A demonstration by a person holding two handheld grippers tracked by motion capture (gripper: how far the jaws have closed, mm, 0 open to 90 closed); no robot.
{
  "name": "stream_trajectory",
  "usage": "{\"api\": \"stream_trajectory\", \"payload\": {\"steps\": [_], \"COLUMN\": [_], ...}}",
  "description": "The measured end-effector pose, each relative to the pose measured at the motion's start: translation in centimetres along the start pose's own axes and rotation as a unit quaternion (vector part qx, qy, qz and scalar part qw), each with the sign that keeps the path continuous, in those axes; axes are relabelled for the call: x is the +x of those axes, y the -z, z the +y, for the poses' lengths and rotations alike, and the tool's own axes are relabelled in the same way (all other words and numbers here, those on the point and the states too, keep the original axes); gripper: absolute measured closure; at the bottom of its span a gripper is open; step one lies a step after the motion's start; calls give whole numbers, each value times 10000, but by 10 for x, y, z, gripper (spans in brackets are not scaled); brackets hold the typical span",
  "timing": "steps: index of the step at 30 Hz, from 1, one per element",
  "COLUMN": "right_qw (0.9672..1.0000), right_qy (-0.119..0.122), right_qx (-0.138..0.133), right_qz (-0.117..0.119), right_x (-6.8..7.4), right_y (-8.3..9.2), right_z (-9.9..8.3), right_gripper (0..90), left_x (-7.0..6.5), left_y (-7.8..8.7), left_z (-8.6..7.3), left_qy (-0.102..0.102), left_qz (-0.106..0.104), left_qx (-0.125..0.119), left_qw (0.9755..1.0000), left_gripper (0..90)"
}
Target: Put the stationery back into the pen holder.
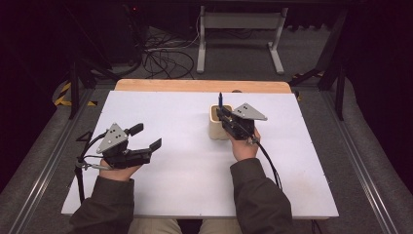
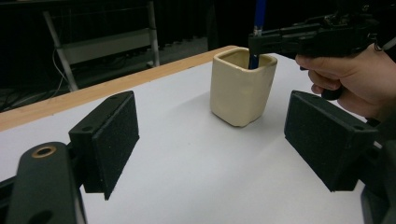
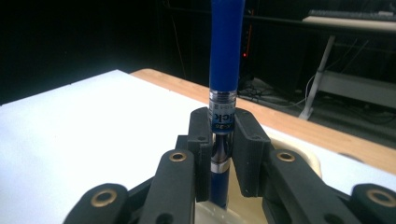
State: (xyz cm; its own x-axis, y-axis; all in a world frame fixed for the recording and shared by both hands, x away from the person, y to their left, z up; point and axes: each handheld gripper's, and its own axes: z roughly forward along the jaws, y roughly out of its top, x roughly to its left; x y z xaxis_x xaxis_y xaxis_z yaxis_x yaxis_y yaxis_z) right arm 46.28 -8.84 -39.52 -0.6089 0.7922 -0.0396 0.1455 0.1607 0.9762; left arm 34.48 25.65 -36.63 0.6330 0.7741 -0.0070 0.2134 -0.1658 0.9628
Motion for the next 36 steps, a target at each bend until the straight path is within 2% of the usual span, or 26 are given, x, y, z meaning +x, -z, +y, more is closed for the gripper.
{"api": "stream_trajectory", "payload": {"steps": [5,18,22,36], "right_qw": [9998,9993,9991,9992], "right_qy": [-91,-239,-327,-318], "right_qx": [152,277,255,230], "right_qz": [12,68,95,85], "right_x": [-1,-3,-4,-4], "right_y": [-3,-7,-6,-6], "right_z": [-6,-10,-11,-11], "right_gripper": [787,785,767,771], "left_x": [0,-1,0,-1], "left_y": [-1,-2,-1,-2], "left_z": [0,-1,-1,-1], "left_qy": [-22,-24,-27,-25], "left_qz": [5,-14,-4,-16], "left_qx": [19,29,40,48], "left_qw": [10000,10000,10000,10000], "left_gripper": [188,188,188,188]}}
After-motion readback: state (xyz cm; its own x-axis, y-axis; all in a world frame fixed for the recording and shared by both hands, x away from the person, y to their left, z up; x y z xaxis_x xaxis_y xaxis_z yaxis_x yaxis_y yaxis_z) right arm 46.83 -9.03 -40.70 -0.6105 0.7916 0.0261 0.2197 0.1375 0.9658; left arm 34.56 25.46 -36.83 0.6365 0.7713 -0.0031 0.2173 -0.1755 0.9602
